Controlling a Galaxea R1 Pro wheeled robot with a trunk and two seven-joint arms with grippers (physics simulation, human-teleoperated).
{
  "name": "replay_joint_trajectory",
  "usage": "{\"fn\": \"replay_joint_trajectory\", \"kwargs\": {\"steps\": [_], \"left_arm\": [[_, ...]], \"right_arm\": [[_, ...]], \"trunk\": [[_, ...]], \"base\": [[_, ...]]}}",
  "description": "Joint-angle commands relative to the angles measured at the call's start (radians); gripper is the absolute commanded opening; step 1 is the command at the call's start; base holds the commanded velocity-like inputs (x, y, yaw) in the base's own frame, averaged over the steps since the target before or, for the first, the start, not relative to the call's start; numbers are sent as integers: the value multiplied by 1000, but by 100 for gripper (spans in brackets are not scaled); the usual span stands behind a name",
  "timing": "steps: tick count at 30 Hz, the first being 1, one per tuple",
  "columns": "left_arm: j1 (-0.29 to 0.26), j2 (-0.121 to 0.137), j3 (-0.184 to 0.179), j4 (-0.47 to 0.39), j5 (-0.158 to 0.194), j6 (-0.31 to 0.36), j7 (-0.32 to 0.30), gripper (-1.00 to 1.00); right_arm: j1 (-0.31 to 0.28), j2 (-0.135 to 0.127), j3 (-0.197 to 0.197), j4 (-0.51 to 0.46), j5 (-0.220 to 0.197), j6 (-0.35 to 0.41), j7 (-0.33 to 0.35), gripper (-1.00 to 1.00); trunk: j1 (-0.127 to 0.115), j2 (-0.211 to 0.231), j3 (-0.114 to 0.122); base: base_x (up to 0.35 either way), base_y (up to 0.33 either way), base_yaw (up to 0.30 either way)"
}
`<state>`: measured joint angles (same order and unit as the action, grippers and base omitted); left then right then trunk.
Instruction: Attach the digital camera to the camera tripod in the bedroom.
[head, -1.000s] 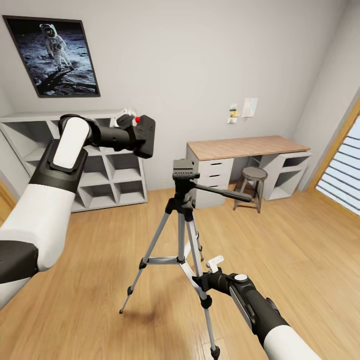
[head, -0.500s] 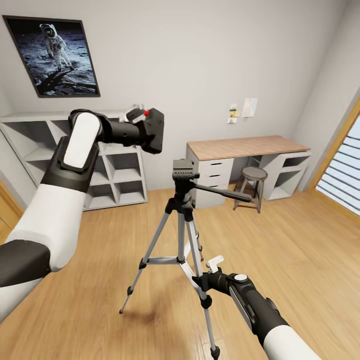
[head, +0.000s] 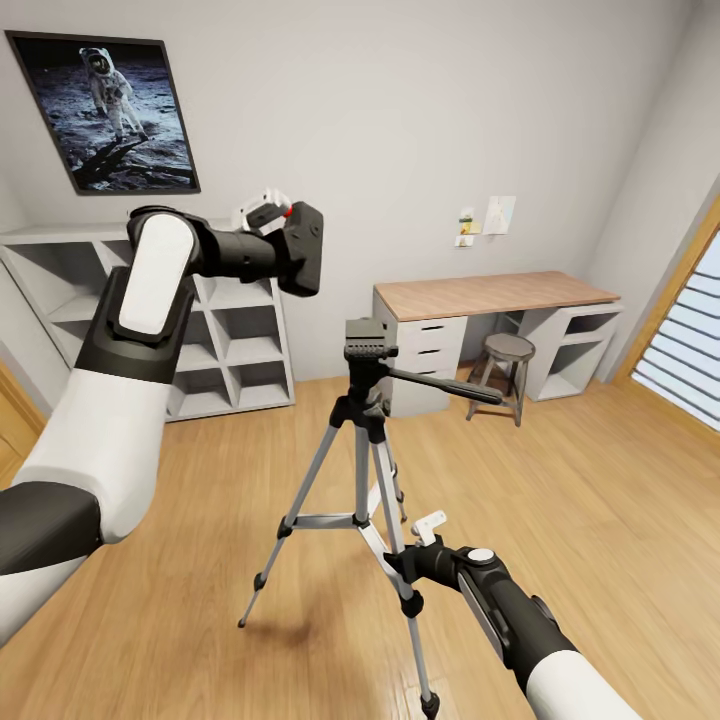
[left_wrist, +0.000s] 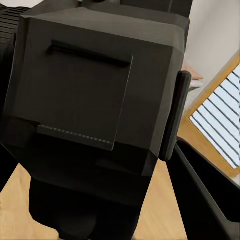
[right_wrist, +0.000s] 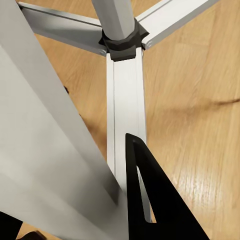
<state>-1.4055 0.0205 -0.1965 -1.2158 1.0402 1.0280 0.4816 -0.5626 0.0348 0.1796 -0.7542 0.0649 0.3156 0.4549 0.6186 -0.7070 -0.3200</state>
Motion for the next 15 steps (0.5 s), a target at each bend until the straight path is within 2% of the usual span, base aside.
{"fn": "replay_joint_trajectory", "kwargs": {"steps": [1,6,7,9,13,15], "left_arm": [[-1,2,-4,1,9,0,9,-100],[-1,0,-16,-4,3,0,9,-100],[-1,1,-49,7,6,6,7,-100],[-1,5,-71,20,11,10,-3,-100],[-26,41,-90,46,8,13,-122,-100],[-68,60,-93,80,5,14,-204,-100]], "right_arm": [[0,0,-1,-2,0,6,2,-100],[0,0,0,-2,0,6,2,-100],[0,0,0,-2,0,6,2,-100],[0,0,0,-2,0,6,2,-100],[0,0,0,-2,0,6,2,-100],[0,0,0,-2,0,6,2,-100]], "trunk": [[0,-1,-1],[0,-1,-1],[0,-1,-1],[0,-1,-1],[0,-1,-1],[0,-1,-1]], "base": [[0,0,0],[0,0,0],[0,0,0],[0,0,0],[0,0,0],[0,0,0]]}}
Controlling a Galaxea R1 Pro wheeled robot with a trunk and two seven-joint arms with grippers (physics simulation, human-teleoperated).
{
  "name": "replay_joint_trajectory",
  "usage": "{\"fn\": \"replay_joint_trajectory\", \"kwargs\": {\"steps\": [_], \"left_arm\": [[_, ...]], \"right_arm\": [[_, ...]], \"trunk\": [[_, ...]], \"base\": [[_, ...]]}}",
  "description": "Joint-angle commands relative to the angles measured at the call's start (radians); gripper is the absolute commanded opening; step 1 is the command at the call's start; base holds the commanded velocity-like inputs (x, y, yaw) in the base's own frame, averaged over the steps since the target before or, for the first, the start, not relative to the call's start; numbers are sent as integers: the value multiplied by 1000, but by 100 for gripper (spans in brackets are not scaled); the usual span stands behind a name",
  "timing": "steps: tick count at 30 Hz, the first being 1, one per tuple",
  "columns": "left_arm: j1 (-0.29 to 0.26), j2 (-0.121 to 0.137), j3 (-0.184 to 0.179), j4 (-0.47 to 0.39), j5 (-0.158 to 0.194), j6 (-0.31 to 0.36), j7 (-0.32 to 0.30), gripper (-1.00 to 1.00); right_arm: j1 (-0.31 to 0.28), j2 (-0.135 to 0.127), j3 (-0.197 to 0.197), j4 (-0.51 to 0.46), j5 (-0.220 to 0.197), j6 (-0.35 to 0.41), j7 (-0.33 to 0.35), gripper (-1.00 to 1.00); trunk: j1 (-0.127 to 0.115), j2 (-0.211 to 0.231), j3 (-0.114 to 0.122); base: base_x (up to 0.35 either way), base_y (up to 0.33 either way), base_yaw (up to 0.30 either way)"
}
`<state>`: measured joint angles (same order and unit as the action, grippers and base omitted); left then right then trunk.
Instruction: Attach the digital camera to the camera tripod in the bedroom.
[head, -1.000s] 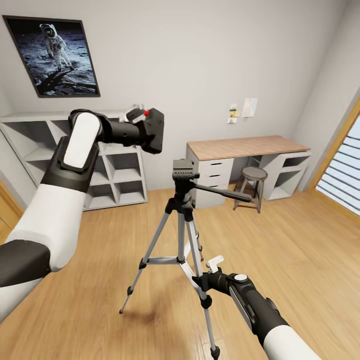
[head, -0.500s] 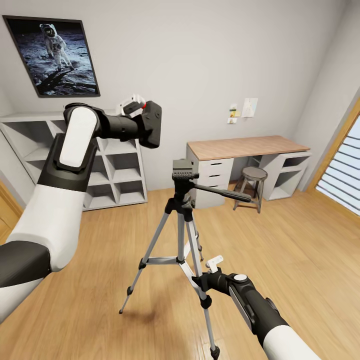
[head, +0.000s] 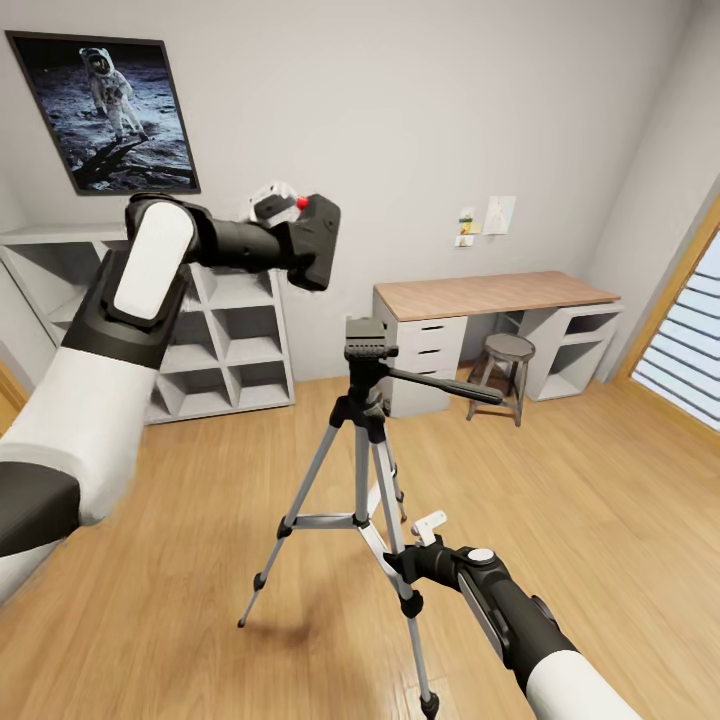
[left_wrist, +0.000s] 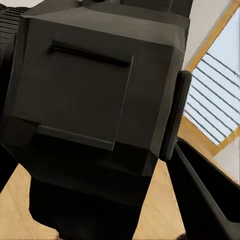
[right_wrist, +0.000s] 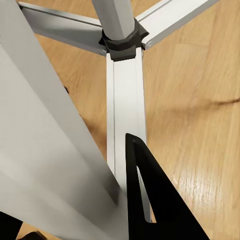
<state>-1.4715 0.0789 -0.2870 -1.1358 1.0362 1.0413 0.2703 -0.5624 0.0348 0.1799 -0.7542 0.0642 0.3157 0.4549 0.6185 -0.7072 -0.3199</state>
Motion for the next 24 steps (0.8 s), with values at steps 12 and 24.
{"fn": "replay_joint_trajectory", "kwargs": {"steps": [12,24], "left_arm": [[-437,2,-351,586,-483,-35,-1004,-100],[-446,3,-417,663,-792,-248,-1534,-100]], "right_arm": [[-1,-1,-2,-2,3,6,2,-100],[-1,-1,-2,-2,3,6,2,-100]], "trunk": [[0,-1,-1],[0,-1,-1]], "base": [[0,0,0],[0,0,0]]}}
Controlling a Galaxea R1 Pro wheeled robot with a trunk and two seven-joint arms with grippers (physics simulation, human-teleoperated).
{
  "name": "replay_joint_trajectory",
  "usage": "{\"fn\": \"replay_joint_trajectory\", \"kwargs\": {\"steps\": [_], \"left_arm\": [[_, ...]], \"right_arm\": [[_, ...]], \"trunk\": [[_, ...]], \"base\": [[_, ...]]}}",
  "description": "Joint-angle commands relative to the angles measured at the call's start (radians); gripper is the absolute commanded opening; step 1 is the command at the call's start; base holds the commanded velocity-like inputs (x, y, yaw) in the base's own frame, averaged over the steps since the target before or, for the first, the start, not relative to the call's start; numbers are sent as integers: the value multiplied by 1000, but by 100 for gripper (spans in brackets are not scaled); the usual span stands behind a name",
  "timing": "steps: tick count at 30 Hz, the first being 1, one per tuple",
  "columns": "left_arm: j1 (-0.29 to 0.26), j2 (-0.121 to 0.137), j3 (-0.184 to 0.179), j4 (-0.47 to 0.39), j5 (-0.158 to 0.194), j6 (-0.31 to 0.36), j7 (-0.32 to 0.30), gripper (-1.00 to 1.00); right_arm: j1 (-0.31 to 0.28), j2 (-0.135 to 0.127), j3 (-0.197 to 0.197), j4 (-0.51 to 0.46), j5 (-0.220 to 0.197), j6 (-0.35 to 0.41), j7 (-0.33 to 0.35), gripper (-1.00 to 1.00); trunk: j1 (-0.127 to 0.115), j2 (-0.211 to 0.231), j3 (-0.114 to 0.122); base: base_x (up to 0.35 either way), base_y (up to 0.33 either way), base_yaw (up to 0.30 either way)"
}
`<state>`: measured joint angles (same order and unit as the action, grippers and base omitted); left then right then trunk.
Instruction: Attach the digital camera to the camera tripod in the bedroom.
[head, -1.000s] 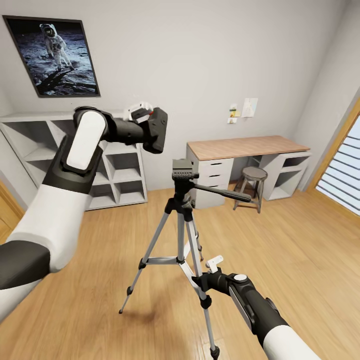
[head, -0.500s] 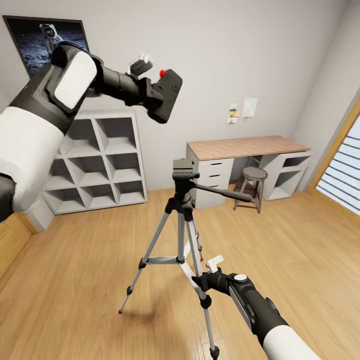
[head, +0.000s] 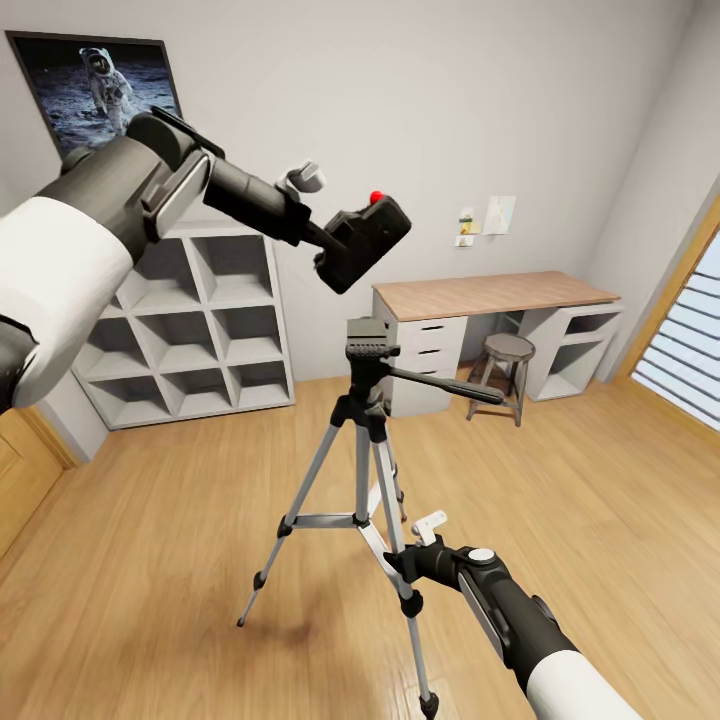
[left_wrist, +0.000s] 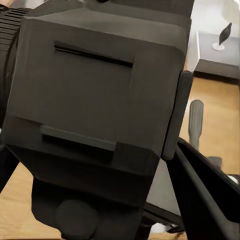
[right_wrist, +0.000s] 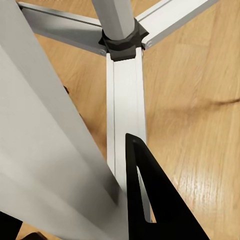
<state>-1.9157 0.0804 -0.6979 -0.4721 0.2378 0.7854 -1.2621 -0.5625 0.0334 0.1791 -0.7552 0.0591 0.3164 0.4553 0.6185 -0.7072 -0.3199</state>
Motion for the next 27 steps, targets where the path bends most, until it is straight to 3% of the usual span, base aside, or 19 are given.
{"fn": "replay_joint_trajectory", "kwargs": {"steps": [1,9,11,16,24,27], "left_arm": [[-2,1,-9,-7,5,6,-4,-100],[-2,-11,-1,-33,3,-30,47,-100],[-2,-19,-1,-65,9,-64,144,-100],[-1,-37,-3,-99,14,-90,272,-100],[0,-47,-3,-104,18,-88,310,-100],[-1,-46,0,-107,39,-82,318,-100]], "right_arm": [[0,0,-1,-1,8,6,2,-100],[0,0,-1,-1,8,6,2,-100],[0,0,-1,-1,8,6,2,-100],[0,0,-1,-1,8,6,2,-100],[0,0,-1,-1,8,6,2,-100],[0,0,-1,-1,8,6,2,-100]], "trunk": [[0,-1,-1],[0,-1,-1],[0,-1,-1],[0,-1,-1],[0,-1,-1],[0,-1,-1]], "base": [[0,0,0],[0,0,0],[0,0,0],[0,0,0],[8,-5,0],[2,-1,0]]}}
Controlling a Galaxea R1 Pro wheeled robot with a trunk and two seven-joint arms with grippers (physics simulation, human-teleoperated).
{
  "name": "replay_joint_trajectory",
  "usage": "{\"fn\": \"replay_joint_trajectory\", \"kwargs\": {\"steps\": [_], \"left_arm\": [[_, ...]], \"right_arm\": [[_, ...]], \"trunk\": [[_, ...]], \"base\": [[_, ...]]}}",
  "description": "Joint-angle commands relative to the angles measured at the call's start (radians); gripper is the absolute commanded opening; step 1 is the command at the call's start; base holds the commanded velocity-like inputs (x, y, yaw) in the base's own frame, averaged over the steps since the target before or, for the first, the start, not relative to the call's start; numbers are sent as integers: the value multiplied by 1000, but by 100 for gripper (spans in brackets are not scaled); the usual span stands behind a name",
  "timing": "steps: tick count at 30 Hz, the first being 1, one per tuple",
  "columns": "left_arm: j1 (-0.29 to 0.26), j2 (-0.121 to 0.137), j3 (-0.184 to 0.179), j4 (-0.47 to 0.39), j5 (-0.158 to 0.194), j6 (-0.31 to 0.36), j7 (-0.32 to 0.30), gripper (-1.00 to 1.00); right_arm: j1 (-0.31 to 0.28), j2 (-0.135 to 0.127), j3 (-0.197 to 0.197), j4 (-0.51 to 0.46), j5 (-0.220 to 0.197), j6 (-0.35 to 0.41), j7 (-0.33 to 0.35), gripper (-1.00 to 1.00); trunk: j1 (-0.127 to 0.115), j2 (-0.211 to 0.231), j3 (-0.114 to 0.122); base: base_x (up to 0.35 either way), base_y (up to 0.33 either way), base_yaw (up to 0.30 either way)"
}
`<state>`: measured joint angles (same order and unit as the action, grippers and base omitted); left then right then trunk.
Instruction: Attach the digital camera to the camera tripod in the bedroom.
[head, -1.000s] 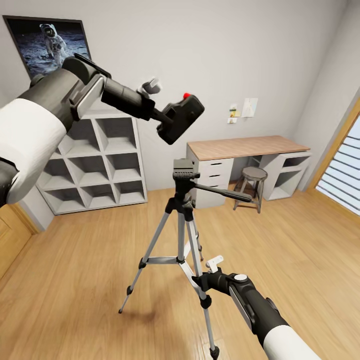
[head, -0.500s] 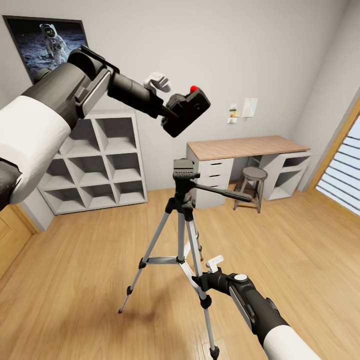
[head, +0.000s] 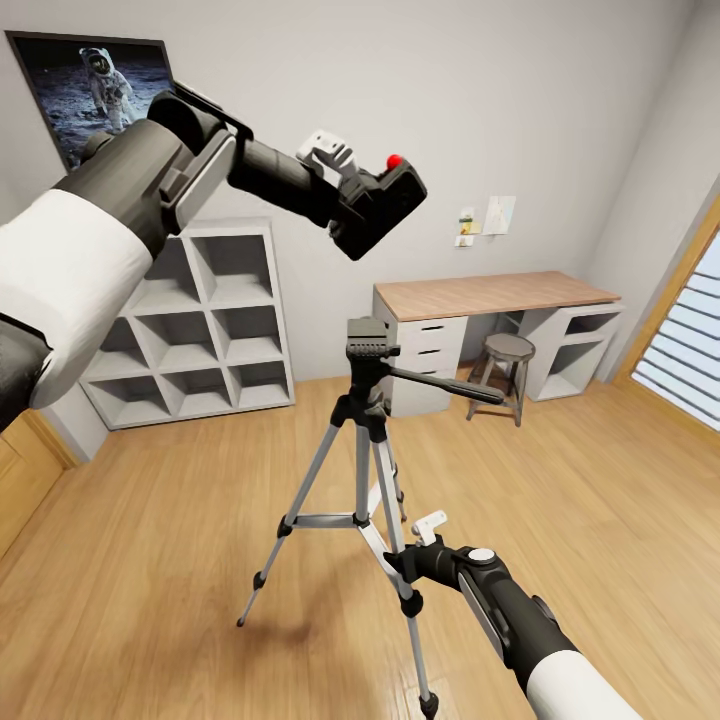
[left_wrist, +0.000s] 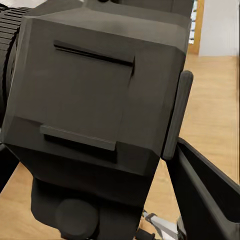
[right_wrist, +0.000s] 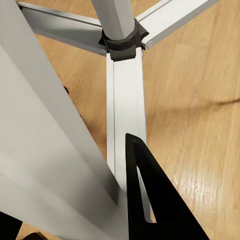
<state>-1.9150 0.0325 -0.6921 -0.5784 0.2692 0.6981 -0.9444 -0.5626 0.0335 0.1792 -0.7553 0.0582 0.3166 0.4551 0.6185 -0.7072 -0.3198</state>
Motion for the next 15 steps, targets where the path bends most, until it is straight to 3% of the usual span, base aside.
{"fn": "replay_joint_trajectory", "kwargs": {"steps": [1,3,4,6,7,9,12,15], "left_arm": [[-2,0,-11,0,15,6,-10,-100],[-2,-4,-18,1,14,12,-55,-100],[-2,-6,-26,2,9,19,-106,-100],[-4,-3,-50,4,-25,26,-217,-100],[-4,-2,-56,5,-40,27,-242,-100],[-5,0,-70,7,-99,29,-312,-100],[-7,2,-82,11,-243,26,-455,-100],[-13,5,-84,13,-316,24,-527,-100]], "right_arm": [[0,0,-1,-1,9,6,2,-100],[0,0,-1,-1,9,6,2,-100],[0,0,-1,-1,9,6,2,-100],[0,0,-1,-1,9,6,2,-100],[0,0,-1,-1,9,6,2,-100],[0,0,-1,-1,9,6,2,-100],[0,0,-1,-1,9,6,-1,-100],[0,0,-1,-1,9,6,-8,-100]], "trunk": [[0,-1,-2],[0,-1,-2],[0,-1,-2],[0,-1,-2],[0,-1,-2],[0,-1,-2],[0,-1,-2],[0,-1,-2]], "base": [[0,0,0],[0,0,0],[0,0,0],[0,0,0],[0,0,0],[0,0,0],[0,0,0],[0,0,0]]}}
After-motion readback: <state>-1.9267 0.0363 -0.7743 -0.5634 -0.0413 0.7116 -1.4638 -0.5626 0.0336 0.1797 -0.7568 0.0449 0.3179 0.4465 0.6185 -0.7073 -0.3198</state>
